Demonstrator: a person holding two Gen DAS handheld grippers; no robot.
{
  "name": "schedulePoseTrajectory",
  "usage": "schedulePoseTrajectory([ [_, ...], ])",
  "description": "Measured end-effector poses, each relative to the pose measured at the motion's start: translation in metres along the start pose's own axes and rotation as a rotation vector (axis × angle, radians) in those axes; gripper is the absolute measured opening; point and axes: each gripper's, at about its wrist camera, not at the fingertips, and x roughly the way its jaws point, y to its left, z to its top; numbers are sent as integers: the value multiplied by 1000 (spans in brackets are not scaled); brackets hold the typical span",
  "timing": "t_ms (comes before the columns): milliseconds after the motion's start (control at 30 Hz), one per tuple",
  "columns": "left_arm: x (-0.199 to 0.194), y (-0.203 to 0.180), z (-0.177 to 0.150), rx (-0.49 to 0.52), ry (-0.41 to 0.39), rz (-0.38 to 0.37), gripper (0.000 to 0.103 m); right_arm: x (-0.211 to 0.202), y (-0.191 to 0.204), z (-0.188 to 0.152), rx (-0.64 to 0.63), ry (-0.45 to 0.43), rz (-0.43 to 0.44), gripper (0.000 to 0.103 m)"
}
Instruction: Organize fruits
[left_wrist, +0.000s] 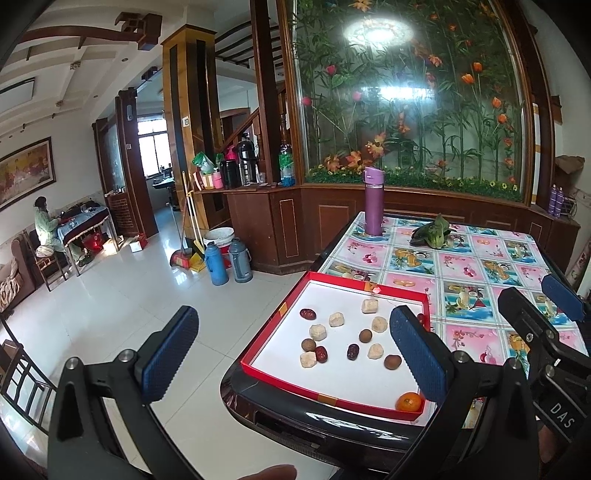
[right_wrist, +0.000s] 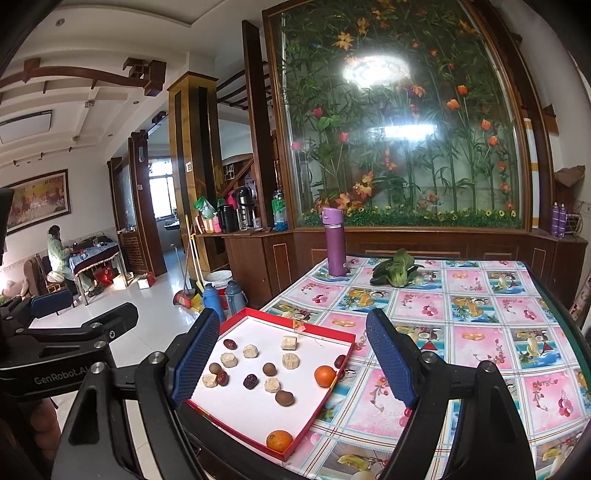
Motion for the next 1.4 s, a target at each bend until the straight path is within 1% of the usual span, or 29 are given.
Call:
schedulePoseTrajectory([
  [1133, 0, 1, -2, -4, 4, 1, 103, -4, -1, -4, 18, 21, 1, 82],
  [1400, 9, 4, -10, -18, 16, 0, 103, 2, 1, -8, 20, 34, -1, 82],
])
